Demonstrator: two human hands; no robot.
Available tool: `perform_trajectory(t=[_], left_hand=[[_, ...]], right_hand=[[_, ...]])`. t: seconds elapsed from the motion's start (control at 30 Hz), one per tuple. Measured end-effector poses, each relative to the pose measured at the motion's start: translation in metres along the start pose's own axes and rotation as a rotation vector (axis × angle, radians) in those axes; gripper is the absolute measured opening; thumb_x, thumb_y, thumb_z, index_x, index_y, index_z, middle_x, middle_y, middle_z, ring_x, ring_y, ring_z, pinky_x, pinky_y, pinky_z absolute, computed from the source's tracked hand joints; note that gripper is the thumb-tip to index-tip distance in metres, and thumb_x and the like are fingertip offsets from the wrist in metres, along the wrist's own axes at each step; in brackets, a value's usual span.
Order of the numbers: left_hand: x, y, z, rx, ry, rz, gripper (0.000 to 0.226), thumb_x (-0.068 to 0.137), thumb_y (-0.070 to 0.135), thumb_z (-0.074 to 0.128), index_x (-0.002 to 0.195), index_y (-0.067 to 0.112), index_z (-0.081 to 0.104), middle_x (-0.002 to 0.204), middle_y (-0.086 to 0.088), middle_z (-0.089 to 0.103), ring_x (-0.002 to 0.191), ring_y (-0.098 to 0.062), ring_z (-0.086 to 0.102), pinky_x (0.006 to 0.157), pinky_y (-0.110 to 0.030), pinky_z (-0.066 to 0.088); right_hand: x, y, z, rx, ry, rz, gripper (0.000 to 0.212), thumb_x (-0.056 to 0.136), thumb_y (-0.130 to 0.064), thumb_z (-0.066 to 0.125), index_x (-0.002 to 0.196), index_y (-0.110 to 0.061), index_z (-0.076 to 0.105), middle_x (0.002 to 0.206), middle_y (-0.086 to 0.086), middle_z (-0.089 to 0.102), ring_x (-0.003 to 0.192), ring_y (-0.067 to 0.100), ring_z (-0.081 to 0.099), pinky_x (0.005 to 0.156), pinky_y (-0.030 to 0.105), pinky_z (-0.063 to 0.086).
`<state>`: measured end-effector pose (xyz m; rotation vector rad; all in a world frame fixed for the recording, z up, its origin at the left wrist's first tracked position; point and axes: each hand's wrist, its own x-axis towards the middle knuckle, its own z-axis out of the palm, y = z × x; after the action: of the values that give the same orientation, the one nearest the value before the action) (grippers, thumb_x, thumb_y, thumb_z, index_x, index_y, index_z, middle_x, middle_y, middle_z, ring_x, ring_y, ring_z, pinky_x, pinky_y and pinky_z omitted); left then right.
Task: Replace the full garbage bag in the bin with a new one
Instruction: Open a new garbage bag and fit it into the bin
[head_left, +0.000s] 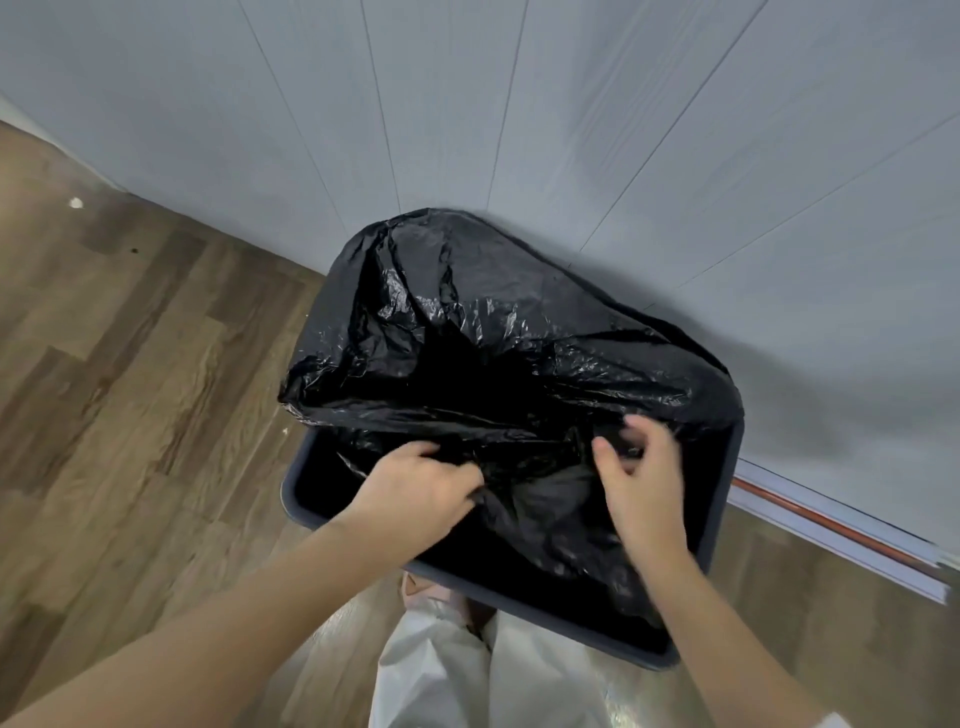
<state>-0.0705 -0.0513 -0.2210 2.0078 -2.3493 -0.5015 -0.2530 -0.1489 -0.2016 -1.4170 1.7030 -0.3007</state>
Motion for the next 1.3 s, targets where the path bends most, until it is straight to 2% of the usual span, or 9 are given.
perform_trajectory(t=[0.13, 0.23, 0.33, 0.53, 0.67, 0.77, 0.93, 1.13, 1.3], left_hand=[[0.002, 0.008, -0.026, -0.190, 0.061, -0.325, 0.028, 0.071, 0.040, 0.037, 0.059, 0.020, 0.053, 0.036, 0.000, 0.050, 0.034, -0.024, 0.053, 0.035, -0.018, 0.026], [0.005, 0.013, -0.038, -0.564, 0.019, -0.444, 0.025, 0.076, 0.043, 0.026, 0.057, 0.027, 0.029, 0.046, 0.001, 0.035, 0.055, -0.030, 0.040, 0.050, -0.031, 0.026], [0.000, 0.008, -0.044, -0.676, -0.035, -0.409, 0.024, 0.077, 0.037, 0.028, 0.056, 0.027, 0.026, 0.049, 0.001, 0.036, 0.055, -0.019, 0.038, 0.054, -0.034, 0.027], [-0.019, -0.019, -0.024, -0.265, 0.053, -0.267, 0.013, 0.073, 0.034, 0.052, 0.077, 0.024, 0.058, 0.069, 0.008, 0.066, 0.067, -0.011, 0.062, 0.061, -0.031, 0.046], [-0.029, -0.015, -0.001, 0.001, 0.077, -0.174, 0.082, 0.049, 0.059, 0.069, 0.118, 0.023, 0.046, 0.129, -0.011, 0.050, 0.114, -0.025, 0.041, 0.094, -0.045, 0.045], [-0.029, -0.010, 0.001, 0.042, 0.007, -0.217, 0.111, 0.041, 0.065, 0.070, 0.135, 0.016, 0.038, 0.144, -0.013, 0.033, 0.115, -0.034, 0.053, 0.082, -0.050, 0.052], [-0.018, -0.023, 0.003, 0.110, -0.045, -0.129, 0.040, 0.033, 0.035, 0.088, 0.069, 0.029, 0.073, 0.096, 0.008, 0.076, 0.086, -0.024, 0.072, 0.081, -0.039, 0.050], [-0.055, -0.016, -0.009, -0.270, 0.047, 0.120, 0.029, 0.061, 0.020, 0.043, 0.089, 0.022, 0.048, 0.071, 0.010, 0.057, 0.062, -0.007, 0.049, 0.051, -0.019, 0.041], [-0.104, -0.039, -0.005, -0.037, -0.197, 0.031, 0.023, 0.063, 0.042, 0.047, 0.058, 0.021, 0.056, 0.038, 0.006, 0.051, 0.034, -0.016, 0.050, 0.037, -0.017, 0.036]], right_hand=[[-0.055, 0.008, 0.013, -0.327, 0.173, -0.704, 0.029, 0.070, -0.045, 0.057, 0.087, -0.023, 0.049, 0.081, 0.000, 0.057, 0.075, 0.010, 0.045, 0.064, 0.025, 0.036], [-0.079, 0.023, 0.042, -0.659, 0.146, -0.542, 0.070, 0.056, -0.062, 0.063, 0.110, -0.020, 0.048, 0.106, 0.002, 0.055, 0.091, 0.016, 0.048, 0.069, 0.033, 0.050], [-0.060, 0.025, 0.045, -0.518, 0.243, -0.226, 0.080, 0.051, -0.030, 0.086, 0.119, -0.016, 0.044, 0.115, 0.017, 0.058, 0.101, 0.026, 0.045, 0.076, 0.050, 0.049], [-0.028, 0.026, 0.008, -0.405, 0.214, -0.257, 0.015, 0.080, -0.006, 0.055, 0.091, -0.003, 0.066, 0.100, 0.010, 0.067, 0.102, 0.033, 0.055, 0.087, 0.050, 0.042], [-0.027, 0.030, -0.015, -0.381, 0.104, -0.199, 0.017, 0.089, -0.003, 0.045, 0.103, 0.002, 0.053, 0.055, -0.005, 0.041, 0.065, 0.028, 0.047, 0.064, 0.036, 0.037], [-0.030, 0.037, -0.026, -0.437, 0.054, -0.173, 0.024, 0.092, -0.009, 0.040, 0.112, -0.007, 0.052, 0.060, 0.004, 0.049, 0.065, 0.031, 0.051, 0.058, 0.033, 0.033], [-0.022, 0.041, -0.039, -0.655, -0.126, -0.130, 0.030, 0.095, -0.024, 0.034, 0.118, -0.015, 0.053, 0.084, 0.018, 0.067, 0.084, 0.037, 0.062, 0.066, 0.037, 0.045], [-0.063, 0.038, -0.052, -0.960, -0.507, -0.561, 0.053, 0.066, -0.058, 0.034, 0.103, -0.029, 0.058, 0.057, -0.012, 0.069, 0.039, 0.010, 0.062, 0.030, 0.019, 0.040], [-0.082, 0.042, -0.047, -1.070, -0.739, -0.231, 0.129, 0.020, -0.090, -0.006, 0.141, -0.048, -0.008, 0.155, -0.011, 0.017, 0.113, 0.015, 0.058, 0.085, 0.024, 0.050]])
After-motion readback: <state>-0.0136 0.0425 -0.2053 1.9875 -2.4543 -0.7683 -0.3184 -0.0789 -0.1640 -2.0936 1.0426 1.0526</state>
